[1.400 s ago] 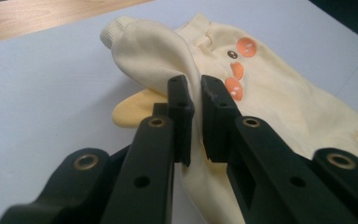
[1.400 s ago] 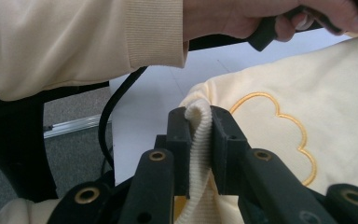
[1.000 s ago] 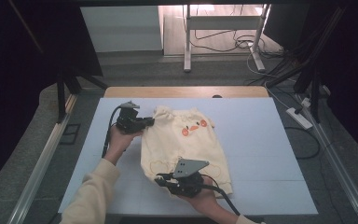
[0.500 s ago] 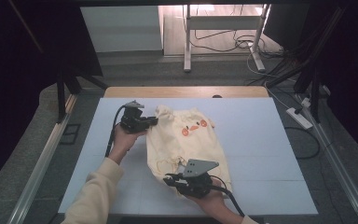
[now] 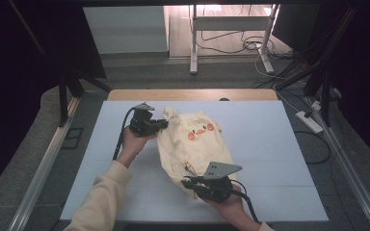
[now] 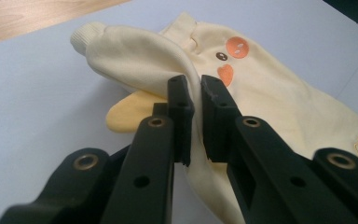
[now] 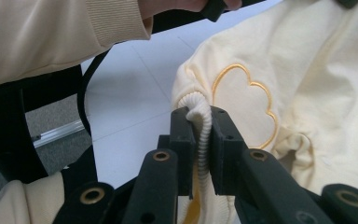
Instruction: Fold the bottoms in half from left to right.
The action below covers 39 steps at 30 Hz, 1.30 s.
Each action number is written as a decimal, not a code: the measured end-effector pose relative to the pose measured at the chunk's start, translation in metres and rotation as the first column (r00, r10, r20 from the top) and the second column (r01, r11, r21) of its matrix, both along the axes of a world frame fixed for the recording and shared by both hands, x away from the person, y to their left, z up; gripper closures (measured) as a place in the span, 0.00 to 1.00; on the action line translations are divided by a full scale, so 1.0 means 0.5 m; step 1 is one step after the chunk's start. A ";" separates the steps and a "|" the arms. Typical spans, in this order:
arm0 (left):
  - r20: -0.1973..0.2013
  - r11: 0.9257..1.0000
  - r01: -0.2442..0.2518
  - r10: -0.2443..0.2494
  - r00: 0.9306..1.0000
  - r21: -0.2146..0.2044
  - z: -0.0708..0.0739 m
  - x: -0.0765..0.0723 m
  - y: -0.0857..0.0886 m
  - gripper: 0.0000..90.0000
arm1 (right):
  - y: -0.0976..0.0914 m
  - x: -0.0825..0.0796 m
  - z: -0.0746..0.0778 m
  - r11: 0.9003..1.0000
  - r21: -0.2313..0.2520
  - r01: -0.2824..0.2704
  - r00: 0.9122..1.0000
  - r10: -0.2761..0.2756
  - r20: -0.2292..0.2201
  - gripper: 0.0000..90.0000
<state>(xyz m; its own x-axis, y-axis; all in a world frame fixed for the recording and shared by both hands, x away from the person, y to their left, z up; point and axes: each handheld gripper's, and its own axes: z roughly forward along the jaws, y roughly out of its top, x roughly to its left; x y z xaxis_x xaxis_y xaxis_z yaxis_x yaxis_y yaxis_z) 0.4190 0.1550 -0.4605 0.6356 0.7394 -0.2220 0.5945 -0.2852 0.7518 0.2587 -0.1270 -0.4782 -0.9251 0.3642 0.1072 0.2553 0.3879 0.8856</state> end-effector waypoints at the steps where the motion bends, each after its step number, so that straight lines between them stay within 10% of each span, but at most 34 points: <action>1: 0.002 1.000 0.000 0.000 1.000 0.002 0.001 0.000 -0.002 0.91 | -0.002 0.001 0.000 1.000 0.003 0.003 1.000 -0.003 -0.002 0.90; 39: 0.018 1.000 0.025 -0.025 1.000 0.003 0.009 0.015 -0.078 0.91 | -0.092 0.001 0.004 0.996 -0.005 0.094 0.995 -0.094 -0.019 0.91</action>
<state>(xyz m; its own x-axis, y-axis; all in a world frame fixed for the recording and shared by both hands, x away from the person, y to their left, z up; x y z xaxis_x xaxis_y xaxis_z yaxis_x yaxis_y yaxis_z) 0.4264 0.1157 -0.4558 0.6581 0.7236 -0.2080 0.5731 -0.3022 0.7617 0.2591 -0.1732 -0.4763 -0.8847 0.4496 0.1233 0.3081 0.3653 0.8784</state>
